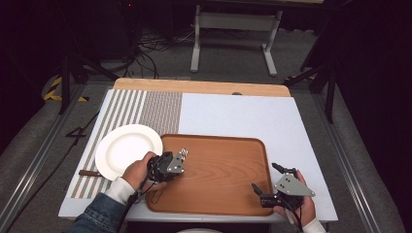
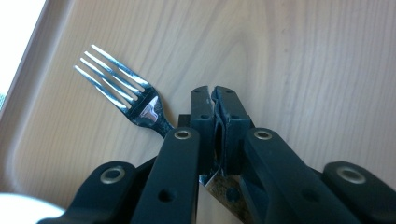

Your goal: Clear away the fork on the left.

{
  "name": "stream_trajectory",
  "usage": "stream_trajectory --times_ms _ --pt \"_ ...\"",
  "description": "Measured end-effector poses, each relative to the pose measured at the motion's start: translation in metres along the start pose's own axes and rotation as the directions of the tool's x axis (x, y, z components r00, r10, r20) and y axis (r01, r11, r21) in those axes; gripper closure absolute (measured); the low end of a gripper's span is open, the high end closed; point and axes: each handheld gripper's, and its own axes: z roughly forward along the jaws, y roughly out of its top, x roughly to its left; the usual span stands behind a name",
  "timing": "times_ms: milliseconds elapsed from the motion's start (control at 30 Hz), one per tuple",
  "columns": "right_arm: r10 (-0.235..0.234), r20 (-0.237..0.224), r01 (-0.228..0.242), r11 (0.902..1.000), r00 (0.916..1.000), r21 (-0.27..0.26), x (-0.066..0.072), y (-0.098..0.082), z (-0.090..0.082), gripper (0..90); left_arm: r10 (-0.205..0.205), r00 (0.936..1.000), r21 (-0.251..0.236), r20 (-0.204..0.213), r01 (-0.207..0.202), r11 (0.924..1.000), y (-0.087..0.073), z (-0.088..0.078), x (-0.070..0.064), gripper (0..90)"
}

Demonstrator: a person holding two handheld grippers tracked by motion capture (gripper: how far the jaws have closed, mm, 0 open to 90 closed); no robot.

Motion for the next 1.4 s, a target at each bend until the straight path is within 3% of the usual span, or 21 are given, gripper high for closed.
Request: stream_trajectory --times_ms 367,733,1133,1400 --pt "-0.001 0.0 0.001 1.0 1.0 0.002 0.0 0.0 0.0 7.1 -0.034 0.9994 0.023 -0.012 0.034 0.9991 -0.013 -0.007 0.005 86.5" --pt "-0.003 -0.001 0.003 1.0 1.0 0.004 0.001 0.0 0.001 7.1 -0.074 0.9972 0.013 -0.011 0.075 0.9971 -0.031 -0.015 0.005 84.9" --pt "-0.006 -0.001 0.006 1.0 1.0 0.006 0.001 0.0 0.001 7.1 -0.077 0.997 0.007 -0.004 0.077 0.997 -0.034 -0.017 0.004 85.1" --pt "-0.005 0.001 0.005 1.0 1.0 0.002 0.001 0.0 0.001 7.1 -0.057 0.9983 -0.031 -0.011 0.057 0.9979 -0.03 -0.02 0.001 85.2"
